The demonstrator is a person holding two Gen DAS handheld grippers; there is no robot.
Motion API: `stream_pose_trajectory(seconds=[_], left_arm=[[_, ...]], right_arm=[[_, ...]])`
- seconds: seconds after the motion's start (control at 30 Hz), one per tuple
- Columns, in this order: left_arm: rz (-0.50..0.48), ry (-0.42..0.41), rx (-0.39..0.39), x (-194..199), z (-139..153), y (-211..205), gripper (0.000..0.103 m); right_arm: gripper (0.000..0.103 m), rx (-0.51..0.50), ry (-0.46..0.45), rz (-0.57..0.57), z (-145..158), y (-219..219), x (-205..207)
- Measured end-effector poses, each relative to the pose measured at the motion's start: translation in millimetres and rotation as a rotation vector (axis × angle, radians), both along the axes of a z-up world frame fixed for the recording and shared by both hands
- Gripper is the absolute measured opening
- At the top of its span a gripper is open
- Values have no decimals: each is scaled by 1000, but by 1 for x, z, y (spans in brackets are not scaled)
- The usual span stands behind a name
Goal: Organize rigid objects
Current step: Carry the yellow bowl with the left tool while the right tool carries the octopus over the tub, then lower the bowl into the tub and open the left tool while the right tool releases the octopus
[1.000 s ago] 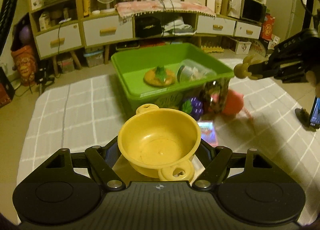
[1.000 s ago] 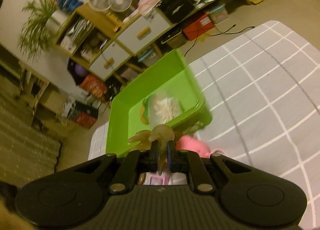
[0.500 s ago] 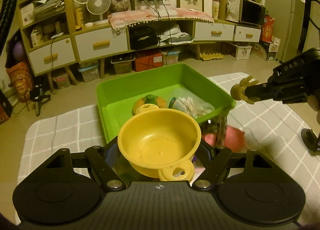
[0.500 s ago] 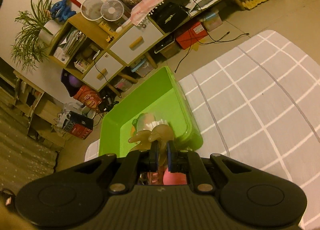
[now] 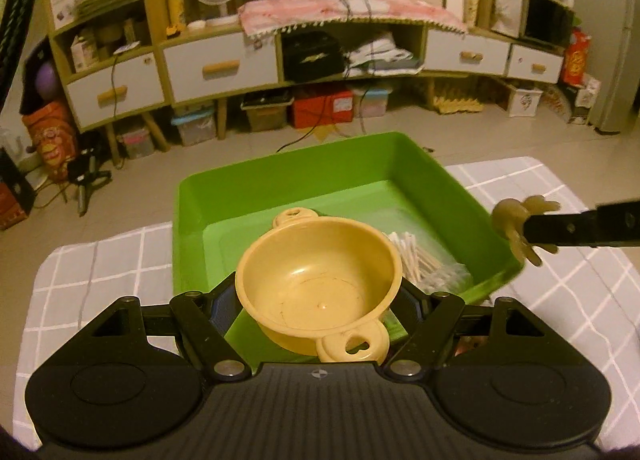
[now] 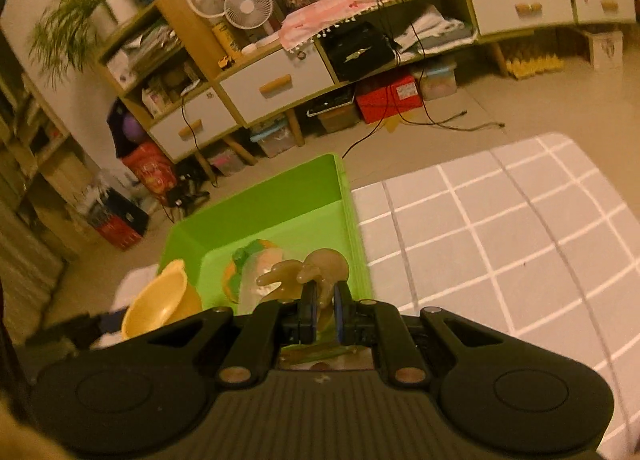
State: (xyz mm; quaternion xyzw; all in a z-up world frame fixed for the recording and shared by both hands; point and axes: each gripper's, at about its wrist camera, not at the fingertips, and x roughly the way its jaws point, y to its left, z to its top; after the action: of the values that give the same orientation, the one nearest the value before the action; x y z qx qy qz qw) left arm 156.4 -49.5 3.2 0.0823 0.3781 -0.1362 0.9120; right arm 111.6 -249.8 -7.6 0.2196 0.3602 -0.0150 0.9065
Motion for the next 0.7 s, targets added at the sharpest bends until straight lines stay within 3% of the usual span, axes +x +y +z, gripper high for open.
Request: stream_pose_trajectory(seconds=[0.43, 0.7], left_arm=[[76, 75, 56, 13, -13, -5, 79], [112, 111, 31, 18, -19, -1, 79]], right_arm=[[0, -214, 15, 67, -13, 23, 12], [0, -295, 0, 92, -16, 34, 10]])
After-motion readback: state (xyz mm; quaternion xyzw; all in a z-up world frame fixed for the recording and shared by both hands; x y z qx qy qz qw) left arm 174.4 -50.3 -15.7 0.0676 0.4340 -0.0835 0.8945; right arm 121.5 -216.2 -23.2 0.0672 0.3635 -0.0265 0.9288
